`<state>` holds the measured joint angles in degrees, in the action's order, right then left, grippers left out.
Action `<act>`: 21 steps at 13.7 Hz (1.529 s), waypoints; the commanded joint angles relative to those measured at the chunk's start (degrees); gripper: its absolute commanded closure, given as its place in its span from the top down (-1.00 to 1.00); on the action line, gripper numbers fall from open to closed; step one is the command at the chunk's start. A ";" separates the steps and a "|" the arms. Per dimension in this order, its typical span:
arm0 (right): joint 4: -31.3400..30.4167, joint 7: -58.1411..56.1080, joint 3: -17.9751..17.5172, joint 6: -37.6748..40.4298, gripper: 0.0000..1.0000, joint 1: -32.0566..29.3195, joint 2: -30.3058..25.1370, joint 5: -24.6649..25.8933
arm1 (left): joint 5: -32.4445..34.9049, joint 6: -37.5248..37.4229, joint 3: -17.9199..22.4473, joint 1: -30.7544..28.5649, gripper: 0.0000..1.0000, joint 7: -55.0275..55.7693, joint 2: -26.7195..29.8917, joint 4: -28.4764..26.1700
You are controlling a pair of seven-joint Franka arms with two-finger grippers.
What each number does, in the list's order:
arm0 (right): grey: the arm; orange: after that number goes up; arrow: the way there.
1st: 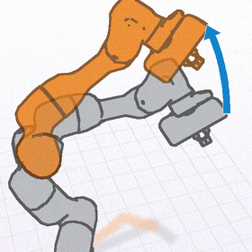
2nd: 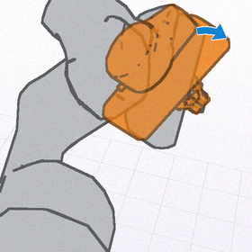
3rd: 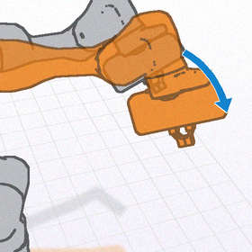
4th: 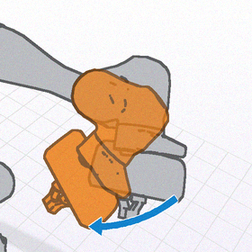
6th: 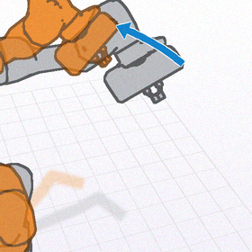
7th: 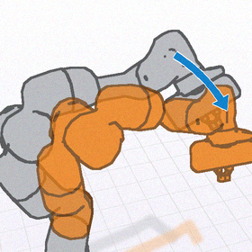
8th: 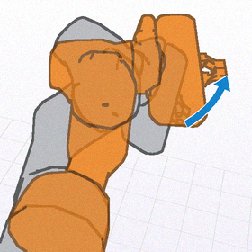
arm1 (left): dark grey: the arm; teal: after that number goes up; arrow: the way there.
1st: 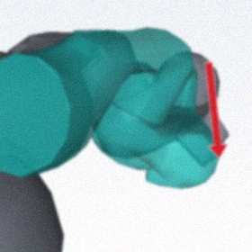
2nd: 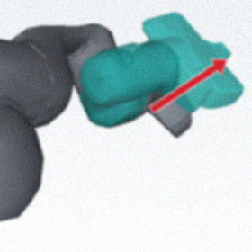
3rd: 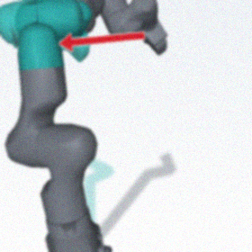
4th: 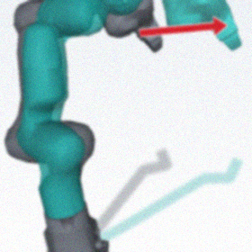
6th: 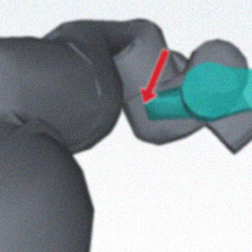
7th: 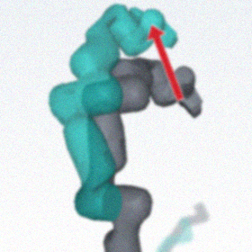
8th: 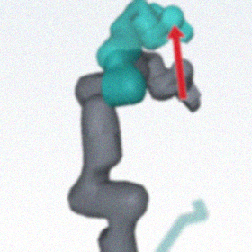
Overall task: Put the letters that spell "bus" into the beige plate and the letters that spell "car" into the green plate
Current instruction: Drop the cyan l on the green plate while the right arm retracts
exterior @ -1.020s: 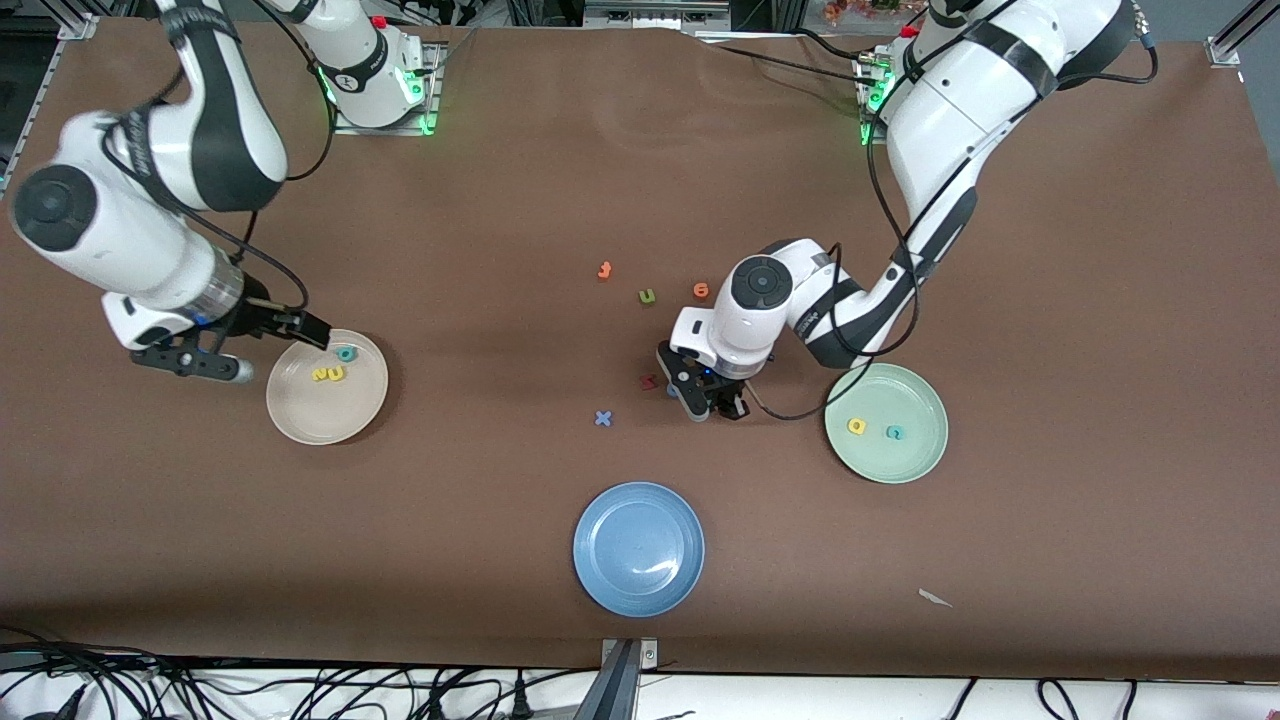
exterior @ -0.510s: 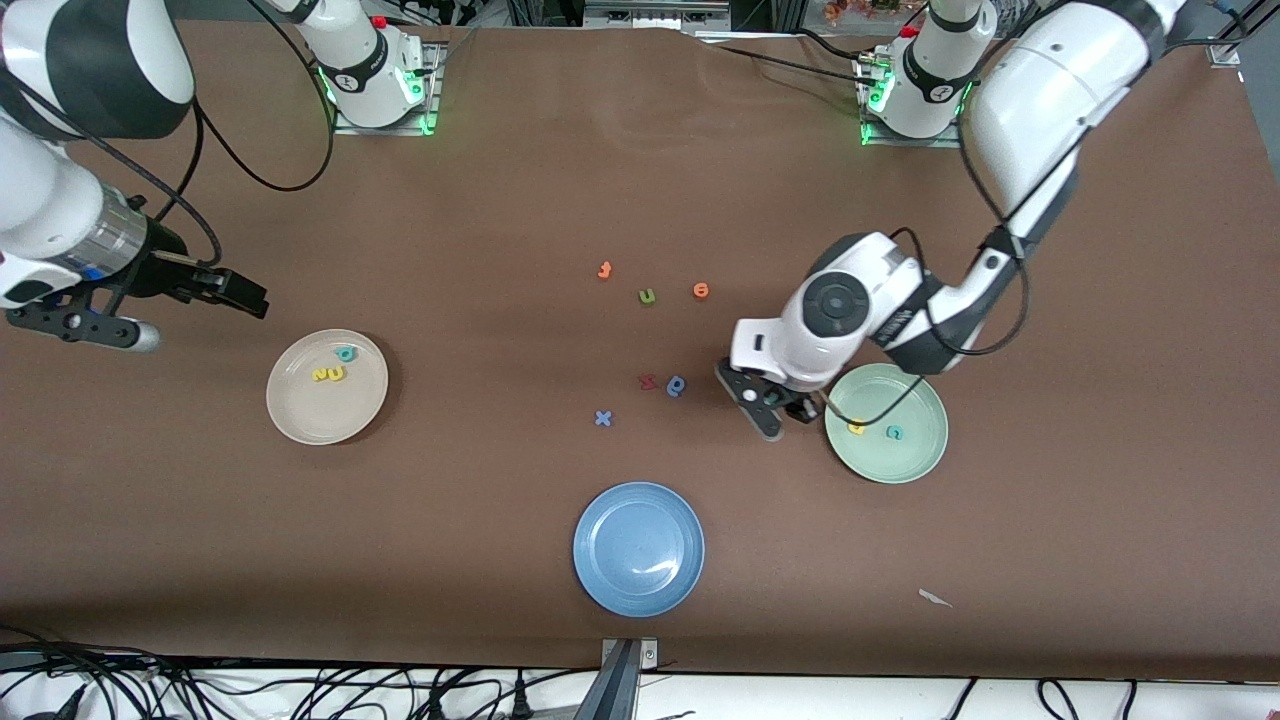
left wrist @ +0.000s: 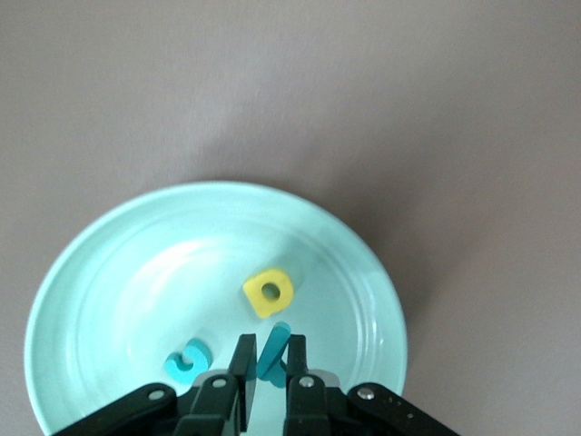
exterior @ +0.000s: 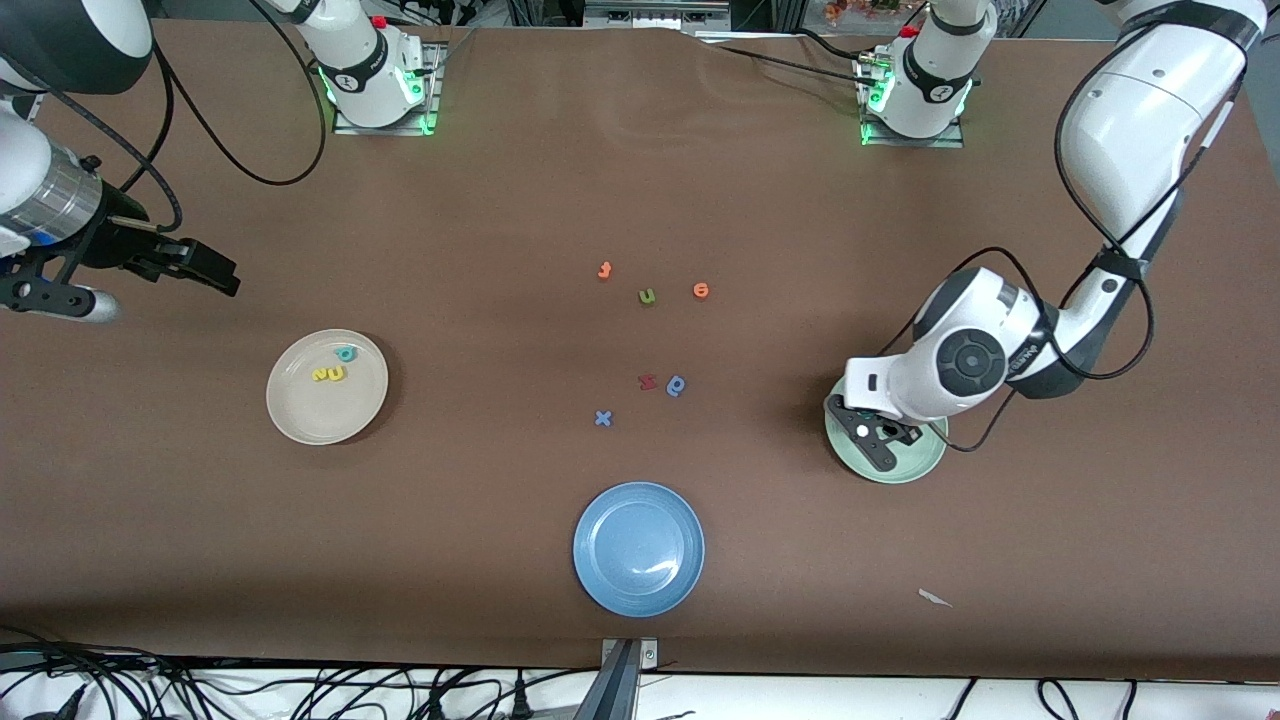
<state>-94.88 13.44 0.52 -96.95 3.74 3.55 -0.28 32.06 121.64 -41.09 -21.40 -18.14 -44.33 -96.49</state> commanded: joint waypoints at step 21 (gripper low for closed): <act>2.24 -3.24 5.19 2.29 1.00 3.12 0.05 -3.15 | -8.49 -28.91 -3.21 4.88 1.00 20.15 11.54 23.71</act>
<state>-94.36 10.92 5.29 -96.10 6.34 3.05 -2.79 26.11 94.08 -44.64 -16.60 0.26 -34.72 -73.23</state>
